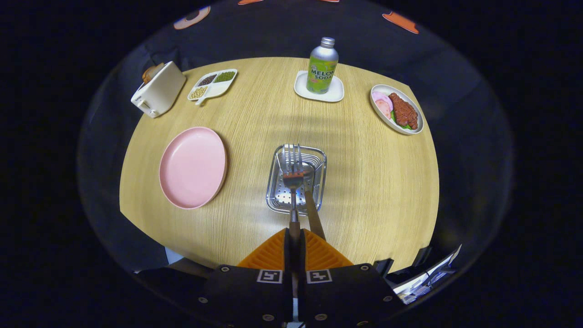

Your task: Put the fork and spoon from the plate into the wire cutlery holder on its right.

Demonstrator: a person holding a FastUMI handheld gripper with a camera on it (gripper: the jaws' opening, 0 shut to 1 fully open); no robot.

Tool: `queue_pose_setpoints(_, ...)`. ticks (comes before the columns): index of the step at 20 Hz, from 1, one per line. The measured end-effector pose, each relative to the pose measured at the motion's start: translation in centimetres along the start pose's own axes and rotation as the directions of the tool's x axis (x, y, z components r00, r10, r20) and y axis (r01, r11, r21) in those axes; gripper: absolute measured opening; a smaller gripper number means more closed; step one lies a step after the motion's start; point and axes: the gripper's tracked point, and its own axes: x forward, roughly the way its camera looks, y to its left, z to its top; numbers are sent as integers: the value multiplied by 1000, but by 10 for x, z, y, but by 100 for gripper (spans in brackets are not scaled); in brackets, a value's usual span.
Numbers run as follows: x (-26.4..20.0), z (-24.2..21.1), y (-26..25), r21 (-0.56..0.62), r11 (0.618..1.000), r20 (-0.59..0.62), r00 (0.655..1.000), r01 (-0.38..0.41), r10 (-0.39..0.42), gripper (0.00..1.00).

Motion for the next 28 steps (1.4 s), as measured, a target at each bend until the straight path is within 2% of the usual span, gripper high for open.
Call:
queue_pose_setpoints(4,6,-3,-1,-81,997,-83,997,-5,-1,5)
queue_pose_setpoints(9,11,1,0,-1,999,-171,984,-49,48,5)
queue_pose_setpoints(15,15,21,0,87,994,-137,987,-70,81,9)
queue_pose_setpoints(17,14,30,2,112,991,-87,992,-77,87,10)
queue_pose_setpoints(20,3,53,-3,126,989,54,996,-71,65,10)
queue_pose_setpoints(23,-21,81,-11,135,990,229,973,-49,17,12)
queue_pose_setpoints(26,-63,110,-25,153,988,419,907,-24,-43,12)
queue_pose_setpoints(28,-100,130,-34,165,986,553,830,-16,-79,11)
